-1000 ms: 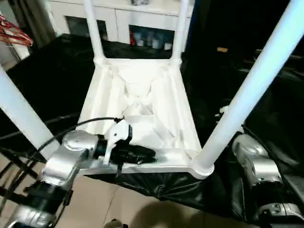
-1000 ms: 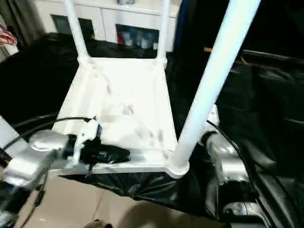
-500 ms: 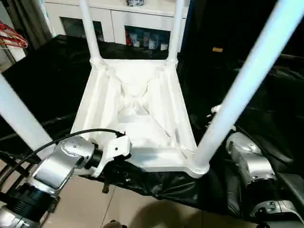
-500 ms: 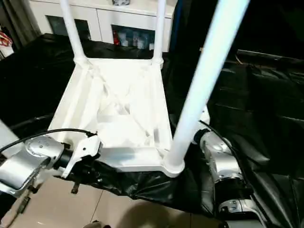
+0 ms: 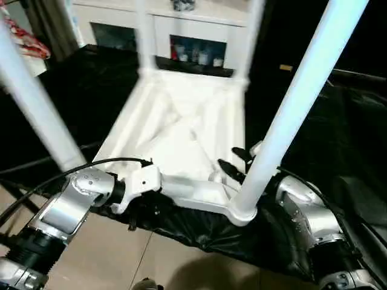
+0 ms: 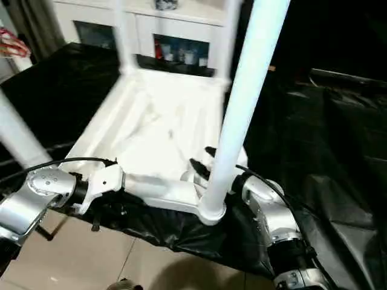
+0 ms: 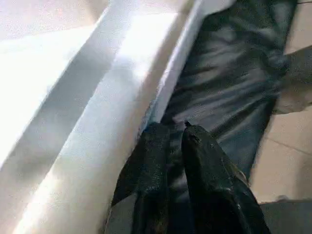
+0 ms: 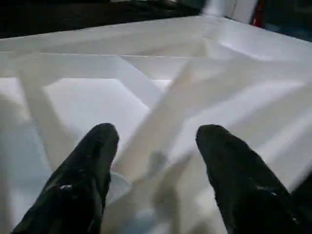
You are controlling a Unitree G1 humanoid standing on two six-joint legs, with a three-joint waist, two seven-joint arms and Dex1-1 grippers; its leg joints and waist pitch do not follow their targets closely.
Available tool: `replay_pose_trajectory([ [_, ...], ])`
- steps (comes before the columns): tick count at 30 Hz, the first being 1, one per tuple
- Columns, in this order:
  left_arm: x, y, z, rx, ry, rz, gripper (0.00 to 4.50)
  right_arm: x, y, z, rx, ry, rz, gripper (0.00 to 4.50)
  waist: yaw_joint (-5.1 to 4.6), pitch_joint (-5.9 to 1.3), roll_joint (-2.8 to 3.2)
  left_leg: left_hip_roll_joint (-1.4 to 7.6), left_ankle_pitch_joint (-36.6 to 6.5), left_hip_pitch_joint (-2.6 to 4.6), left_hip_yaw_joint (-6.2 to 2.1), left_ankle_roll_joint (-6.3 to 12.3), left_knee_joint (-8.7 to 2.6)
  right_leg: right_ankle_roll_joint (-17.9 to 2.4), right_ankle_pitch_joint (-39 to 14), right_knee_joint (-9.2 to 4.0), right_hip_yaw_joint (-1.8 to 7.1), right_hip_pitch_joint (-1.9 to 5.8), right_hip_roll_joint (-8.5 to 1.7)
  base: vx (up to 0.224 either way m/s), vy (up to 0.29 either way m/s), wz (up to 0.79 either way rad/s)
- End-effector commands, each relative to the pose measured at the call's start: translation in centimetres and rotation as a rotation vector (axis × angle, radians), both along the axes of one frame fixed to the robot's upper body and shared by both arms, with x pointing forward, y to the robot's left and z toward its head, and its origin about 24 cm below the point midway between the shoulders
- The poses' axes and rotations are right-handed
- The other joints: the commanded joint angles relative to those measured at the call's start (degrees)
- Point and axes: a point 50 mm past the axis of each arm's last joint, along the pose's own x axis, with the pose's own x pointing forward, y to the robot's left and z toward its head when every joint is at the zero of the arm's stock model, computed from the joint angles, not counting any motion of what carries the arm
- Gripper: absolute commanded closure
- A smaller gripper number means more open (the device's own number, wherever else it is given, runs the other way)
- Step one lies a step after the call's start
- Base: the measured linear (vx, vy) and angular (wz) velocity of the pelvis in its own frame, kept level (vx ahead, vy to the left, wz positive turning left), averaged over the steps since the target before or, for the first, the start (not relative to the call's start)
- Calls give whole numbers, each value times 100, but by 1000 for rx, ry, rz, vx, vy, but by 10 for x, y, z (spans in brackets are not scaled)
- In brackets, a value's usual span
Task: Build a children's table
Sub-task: Rotate leg to tighten, then rotate table base
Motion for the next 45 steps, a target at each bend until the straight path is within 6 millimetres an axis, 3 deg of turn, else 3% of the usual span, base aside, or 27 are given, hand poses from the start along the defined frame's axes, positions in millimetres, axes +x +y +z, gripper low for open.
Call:
replay_pose_trajectory([
  [1,17,14,11,39,-121,126,369,-5,4,5,15,-15,48,157,-22,-356,15,263,-1144,121,-135,11,-434,-991,-895,-478,335,217,-412,0,0,0],
  [6,18,16,11,40,-137,144,369,-3,6,5,16,-25,12,157,7,-362,10,255,-1108,91,-156,-40,-443,-918,-912,-475,329,236,-434,0,0,0],
  [7,19,15,12,25,-147,157,369,-1,5,4,14,-30,-13,157,14,-361,51,260,-1128,98,-163,-61,-446,-929,-928,-471,331,227,-439,0,0,0],
  [8,19,15,12,25,-147,157,369,-1,5,4,14,-30,-13,157,4,-358,34,263,-1155,96,-159,-91,-452,-947,-901,-470,330,222,-428,0,0,0],
  [12,13,9,16,-145,-192,318,369,17,-22,9,-11,-58,-247,157,-13,-380,73,262,-1127,103,-149,-204,-437,-1145,-527,-419,323,232,-422,0,0,0],
  [15,5,2,10,-218,-172,379,369,19,-30,12,-18,-67,-301,157,24,-381,48,247,-1031,92,-128,-68,-408,-1125,-448,-437,330,242,-396,0,0,0],
  [16,2,0,7,-220,-158,376,369,20,-31,12,-21,-68,-304,157,8,-372,18,242,-1011,68,-134,-43,-415,-1098,-449,-438,329,257,-392,0,0,0],
  [20,-4,-4,1,-234,-140,366,369,17,-28,14,-29,-80,-270,157,-5,-353,2,239,-1111,69,-141,7,-428,-956,-813,-482,327,248,-393,0,0,0],
  [23,-1,-1,9,-292,-151,398,369,14,-31,20,-14,-96,-216,157,-22,-345,12,240,-1225,82,-143,-21,-433,-891,-1003,-507,332,236,-393,0,0,0],
  [26,-4,-5,18,-378,-133,347,369,8,-42,26,-16,-99,-146,157,-28,-351,32,247,-1193,76,-151,30,-427,-915,-838,-492,327,251,-387,0,0,0],
  [30,-8,-26,19,-418,-81,219,369,3,-59,22,-73,-75,-162,157,-33,-352,16,231,-1084,64,-136,81,-410,-990,-708,-485,327,258,-376,0,0,0],
  [32,-10,-36,20,-448,-53,154,369,2,-63,21,-84,-71,-169,157,-39,-354,52,233,-1065,73,-136,83,-408,-993,-724,-499,331,253,-381,0,0,0],
  [33,-11,-40,21,-459,-38,132,369,2,-64,20,-88,-70,-171,157,-44,-363,27,230,-1053,65,-137,76,-405,-1010,-705,-491,326,269,-382,0,0,0],
  [34,-11,-44,22,-478,-29,108,369,2,-66,19,-96,-64,-185,157,-60,-360,68,227,-1066,59,-140,73,-403,-1027,-711,-490,327,268,-384,0,0,0],
  [35,-11,-47,23,-491,-23,90,369,2,-68,19,-102,-59,-196,157,-73,-353,48,226,-1086,63,-137,66,-406,-1021,-746,-506,324,266,-380,0,0,0],
  [36,-12,-54,24,-523,0,57,369,2,-72,17,-115,-41,-228,157,-110,-356,56,219,-1077,61,-137,47,-402,-1042,-736,-510,325,281,-372,0,0,0],
  [40,-4,-82,27,-566,12,-42,369,-3,-87,7,-187,15,-306,157,-109,-363,63,209,-1104,95,-121,45,-376,-1055,-736,-530,334,282,-367,0,0,0],
  [41,-1,-90,27,-570,1,-54,369,-5,-87,5,-192,22,-303,157,-126,-358,85,201,-1063,52,-133,63,-377,-1042,-727,-526,328,309,-369,0,0,0],
  [42,1,-96,27,-574,-4,-66,369,-6,-88,4,-194,27,-302,157,-132,-361,80,195,-1107,74,-121,99,-370,-970,-802,-563,323,294,-353,0,0,0],
  [43,2,-101,28,-582,-2,-77,369,-8,-88,3,-194,33,-302,157,-137,-385,67,194,-1014,45,-137,130,-363,-978,-700,-531,319,337,-369,0,0,0],
  [45,8,-124,31,-609,-16,-86,369,-11,-91,-3,-217,55,-317,157,-143,-392,73,199,-899,37,-134,200,-348,-1010,-521,-527,318,336,-366,0,0,0],
])
